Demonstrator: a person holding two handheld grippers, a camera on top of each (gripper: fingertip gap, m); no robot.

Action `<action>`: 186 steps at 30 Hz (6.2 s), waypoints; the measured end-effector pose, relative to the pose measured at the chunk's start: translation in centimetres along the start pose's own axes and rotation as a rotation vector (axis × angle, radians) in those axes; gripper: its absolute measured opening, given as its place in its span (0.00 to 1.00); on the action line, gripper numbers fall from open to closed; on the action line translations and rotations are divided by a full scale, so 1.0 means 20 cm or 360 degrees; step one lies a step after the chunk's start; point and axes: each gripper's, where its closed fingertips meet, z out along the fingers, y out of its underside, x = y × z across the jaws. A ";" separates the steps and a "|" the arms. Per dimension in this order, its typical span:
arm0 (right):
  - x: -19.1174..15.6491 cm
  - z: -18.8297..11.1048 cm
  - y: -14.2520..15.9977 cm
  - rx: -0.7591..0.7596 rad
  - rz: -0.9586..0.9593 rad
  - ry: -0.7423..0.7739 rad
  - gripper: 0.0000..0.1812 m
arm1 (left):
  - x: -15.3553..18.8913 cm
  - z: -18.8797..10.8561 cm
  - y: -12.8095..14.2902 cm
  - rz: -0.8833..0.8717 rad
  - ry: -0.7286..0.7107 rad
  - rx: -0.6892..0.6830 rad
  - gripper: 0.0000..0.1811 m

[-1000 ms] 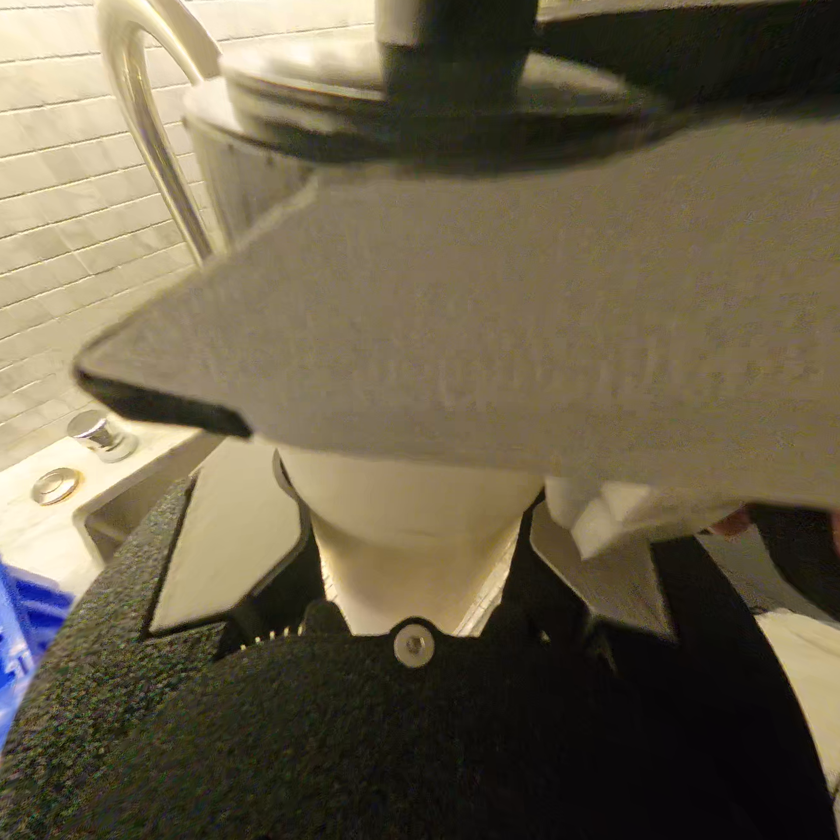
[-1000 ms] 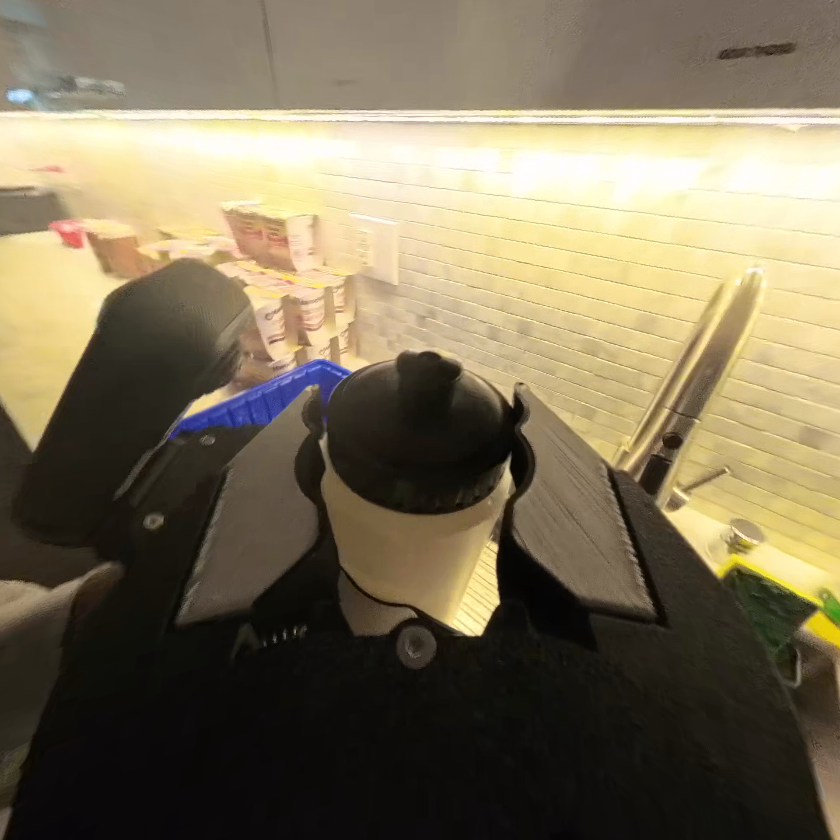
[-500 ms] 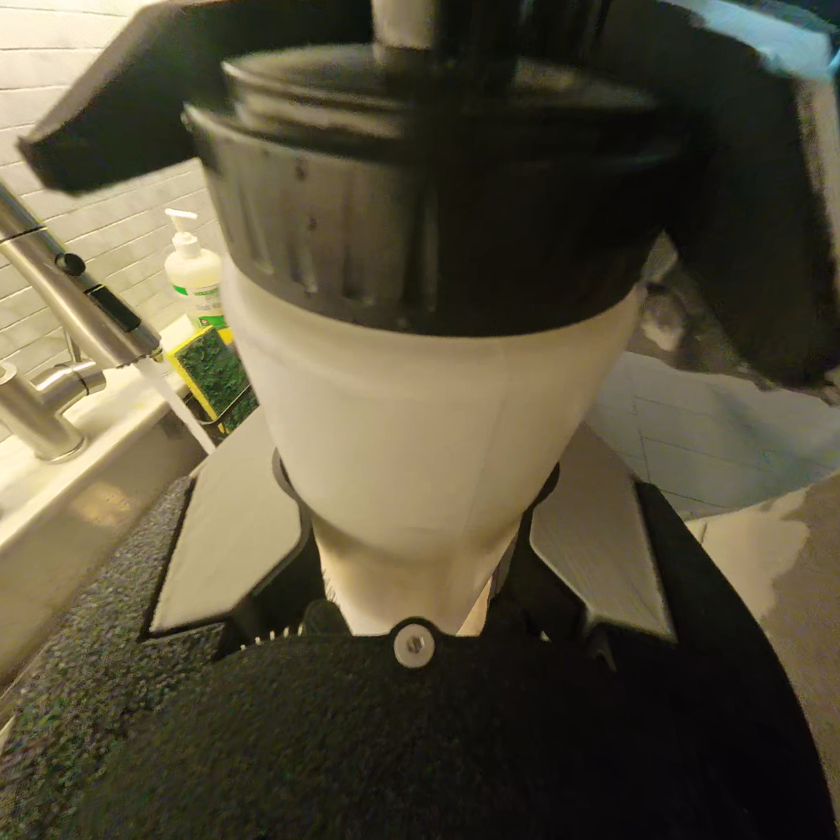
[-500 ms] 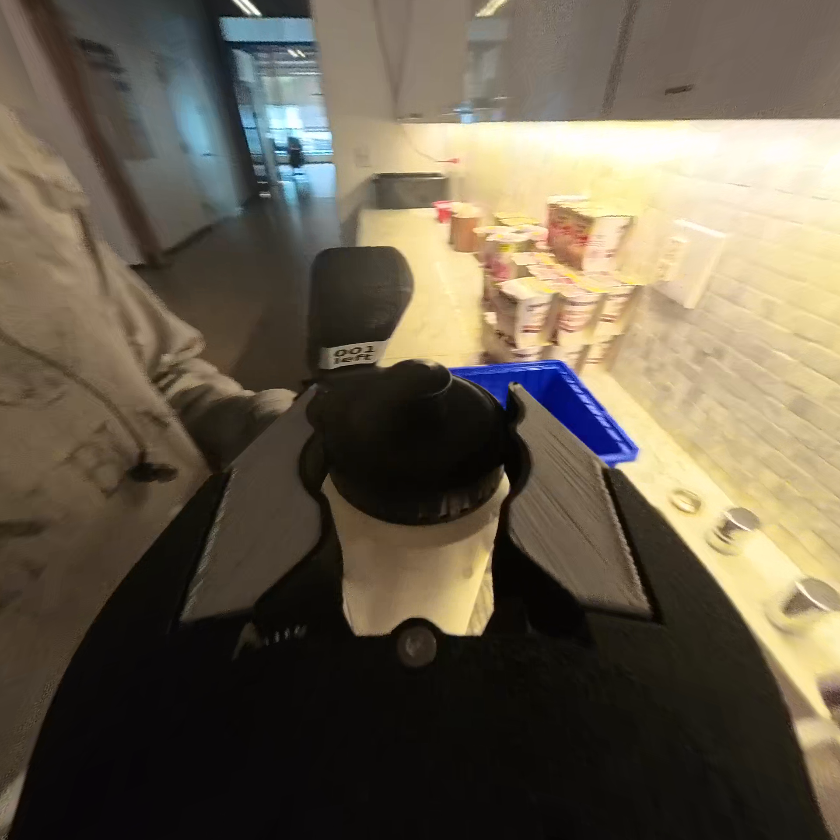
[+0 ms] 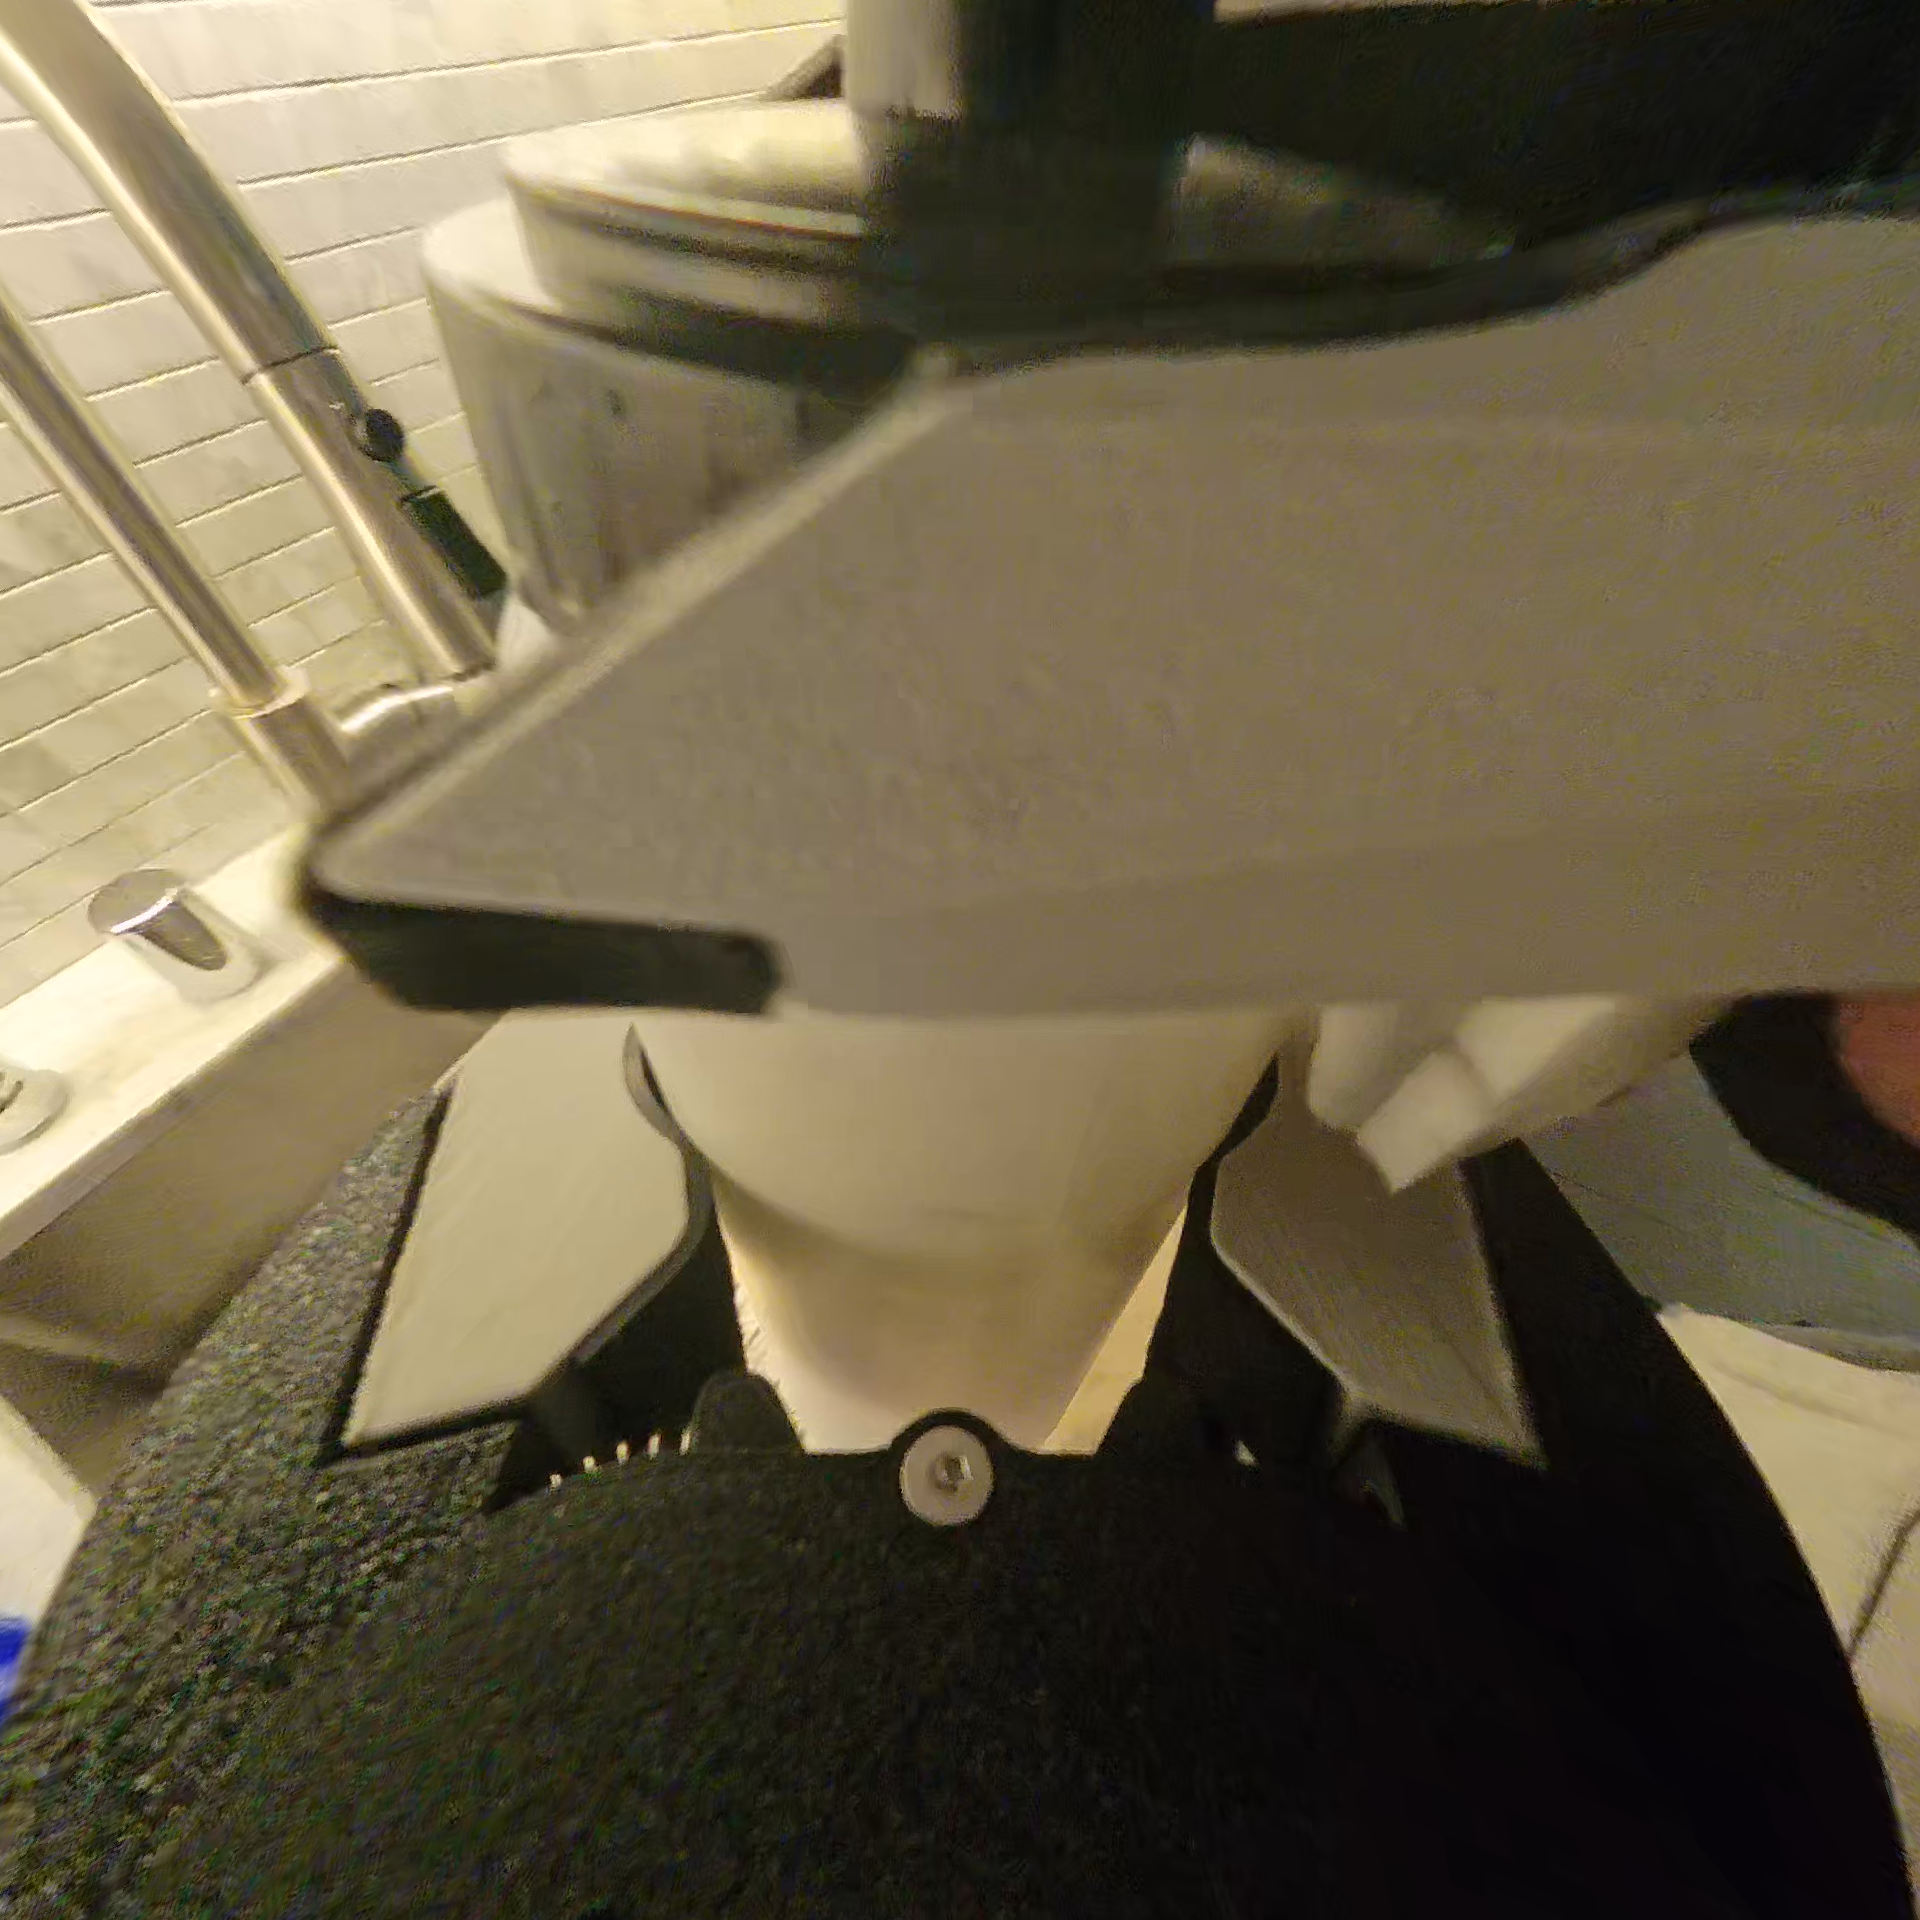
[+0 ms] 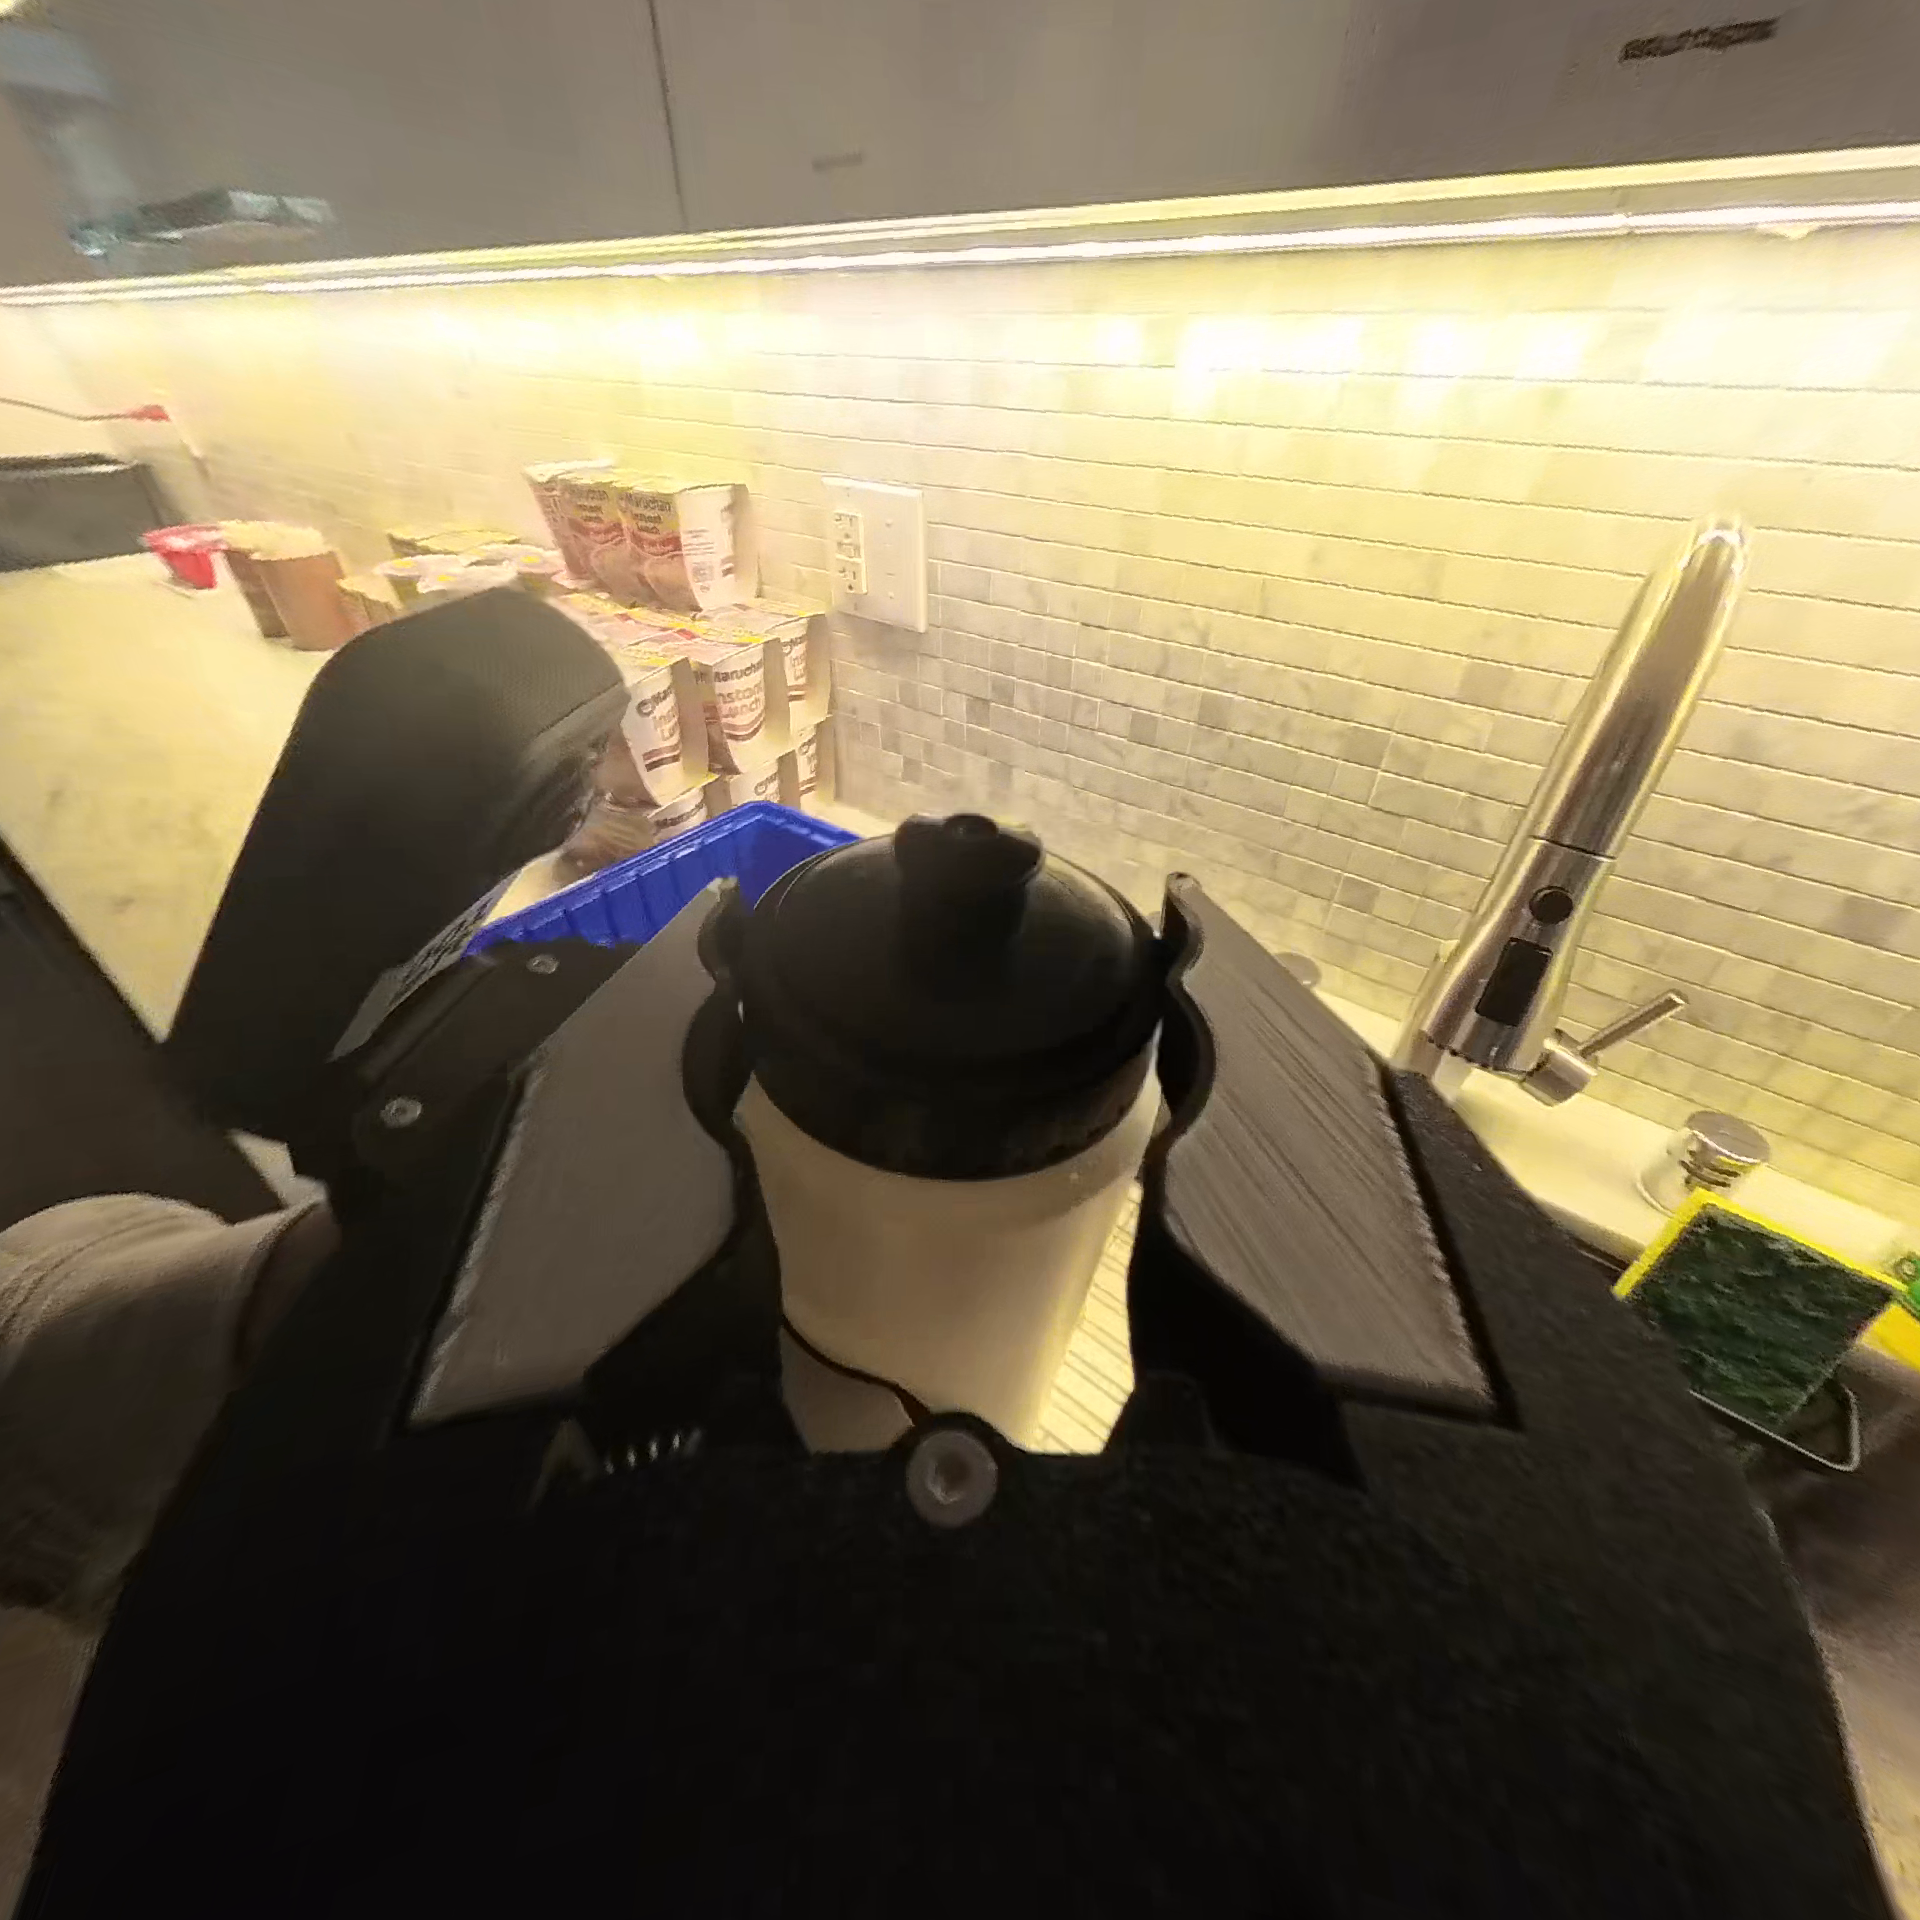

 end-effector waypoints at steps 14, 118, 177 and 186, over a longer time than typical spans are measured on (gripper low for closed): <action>0.14 -0.27 0.06 -0.0078 -0.0014 -0.0392 0.42 | 0.27 0.18 -0.06 0.0091 0.0288 -0.0004 0.58; 2.07 1.25 1.10 -0.0238 0.0332 0.0502 0.19 | -0.60 -0.42 0.43 -0.0559 -0.1240 0.0013 0.49; 1.98 0.95 1.07 -0.0359 0.0081 0.0498 0.26 | -0.50 -0.31 0.41 -0.0460 -0.0940 -0.0043 0.47; 1.64 0.40 1.03 -0.0357 0.0117 0.0431 0.37 | -0.46 -0.37 0.41 -0.0427 -0.0857 0.0008 0.48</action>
